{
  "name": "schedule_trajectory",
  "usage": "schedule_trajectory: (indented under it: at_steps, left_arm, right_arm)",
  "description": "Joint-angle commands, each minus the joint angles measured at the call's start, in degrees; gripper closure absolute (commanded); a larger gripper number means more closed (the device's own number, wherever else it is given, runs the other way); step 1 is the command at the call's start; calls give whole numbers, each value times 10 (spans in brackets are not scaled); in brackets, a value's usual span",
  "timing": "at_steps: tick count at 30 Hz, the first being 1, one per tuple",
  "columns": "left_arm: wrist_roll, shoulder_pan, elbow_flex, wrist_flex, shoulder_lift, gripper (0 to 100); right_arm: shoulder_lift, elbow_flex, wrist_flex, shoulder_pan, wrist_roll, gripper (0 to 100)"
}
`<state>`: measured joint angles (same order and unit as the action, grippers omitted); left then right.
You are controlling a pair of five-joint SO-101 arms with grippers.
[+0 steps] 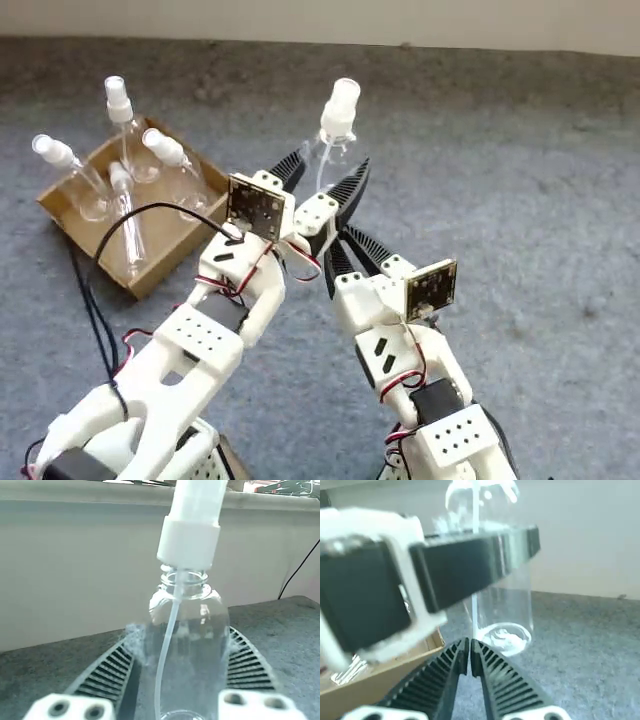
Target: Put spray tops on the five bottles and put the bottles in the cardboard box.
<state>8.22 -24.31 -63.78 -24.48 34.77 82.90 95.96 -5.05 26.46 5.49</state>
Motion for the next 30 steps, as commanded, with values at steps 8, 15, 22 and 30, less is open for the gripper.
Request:
schedule_trajectory:
  at_steps: [8,15,22,30]
  left_arm:
    - [4,-55,20,-50,-47,944]
    - [4,-57,15,-50,-46,944]
    - [4,-58,14,-50,-46,944]
    - [4,-76,-44,-46,65,944]
  right_arm:
    - [5,69,-26,2,-65,994]
    - [5,68,26,4,-55,994]
    - [4,68,30,2,-58,994]
    - [5,69,30,-22,-58,994]
